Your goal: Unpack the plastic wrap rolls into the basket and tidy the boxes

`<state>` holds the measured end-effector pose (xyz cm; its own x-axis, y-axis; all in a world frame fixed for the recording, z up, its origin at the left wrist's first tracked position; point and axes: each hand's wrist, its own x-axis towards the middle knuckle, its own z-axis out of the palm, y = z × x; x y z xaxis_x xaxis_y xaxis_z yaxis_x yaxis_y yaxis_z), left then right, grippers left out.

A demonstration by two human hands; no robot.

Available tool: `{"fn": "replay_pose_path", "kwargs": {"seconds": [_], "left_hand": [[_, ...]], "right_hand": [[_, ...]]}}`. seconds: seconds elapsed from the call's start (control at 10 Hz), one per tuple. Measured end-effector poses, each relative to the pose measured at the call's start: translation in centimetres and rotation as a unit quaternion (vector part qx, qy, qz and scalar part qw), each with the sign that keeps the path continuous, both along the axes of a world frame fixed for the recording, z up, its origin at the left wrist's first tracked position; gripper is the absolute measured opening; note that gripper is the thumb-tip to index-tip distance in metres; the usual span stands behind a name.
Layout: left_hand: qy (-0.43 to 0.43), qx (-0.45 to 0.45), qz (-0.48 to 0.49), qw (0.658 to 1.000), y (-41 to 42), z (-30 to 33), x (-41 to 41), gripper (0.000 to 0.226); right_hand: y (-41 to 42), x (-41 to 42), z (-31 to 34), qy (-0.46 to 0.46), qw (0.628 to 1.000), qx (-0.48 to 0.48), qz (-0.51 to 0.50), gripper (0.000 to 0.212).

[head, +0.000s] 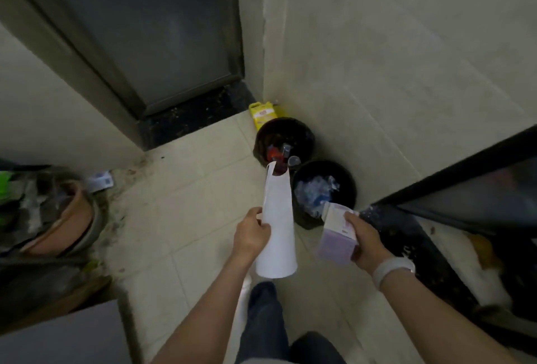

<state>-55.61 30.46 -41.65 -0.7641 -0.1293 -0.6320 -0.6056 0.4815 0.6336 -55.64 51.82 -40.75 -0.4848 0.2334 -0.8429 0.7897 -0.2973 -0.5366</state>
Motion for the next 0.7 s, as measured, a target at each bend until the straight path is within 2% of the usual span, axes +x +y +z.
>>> {"fn": "replay_pose_path", "kwargs": {"seconds": [0.1, 0.2, 0.3, 0.4, 0.5, 0.6, 0.7], "left_hand": [[-0.061, 0.035, -0.036, 0.997, 3.4, -3.4, -6.7, 0.045], [-0.124, 0.062, -0.055, 0.989, 6.7, -8.6, -12.0, 0.045], [-0.161, 0.076, -0.081, 0.981, 10.0, -15.2, -15.5, 0.042], [-0.159, 0.057, -0.073, 0.983, 13.3, -21.9, -18.3, 0.042], [-0.186, 0.071, -0.047, 0.979, 16.2, -27.3, -20.1, 0.045], [-0.235, 0.101, 0.033, 0.966, 17.6, -29.8, -21.1, 0.058], [-0.231, 0.054, 0.006, 0.972, 17.6, -30.1, -21.0, 0.059]], "right_hand": [[3.0, -4.6, -3.6, -0.03, 0.999, 0.001, -0.045, 0.029], [5.2, -8.1, -8.9, -0.059, 0.996, -0.001, -0.065, 0.03], [7.5, -11.4, -15.1, -0.09, 0.993, -0.006, -0.076, 0.026], [10.0, -14.6, -21.5, -0.108, 0.992, -0.005, -0.066, 0.022], [12.0, -16.9, -26.3, -0.126, 0.992, -0.004, -0.028, 0.024], [13.5, -17.8, -28.9, -0.142, 0.988, 0.051, 0.039, 0.048], [14.3, -17.8, -29.2, -0.168, 0.979, 0.08, 0.082, 0.05]]}}
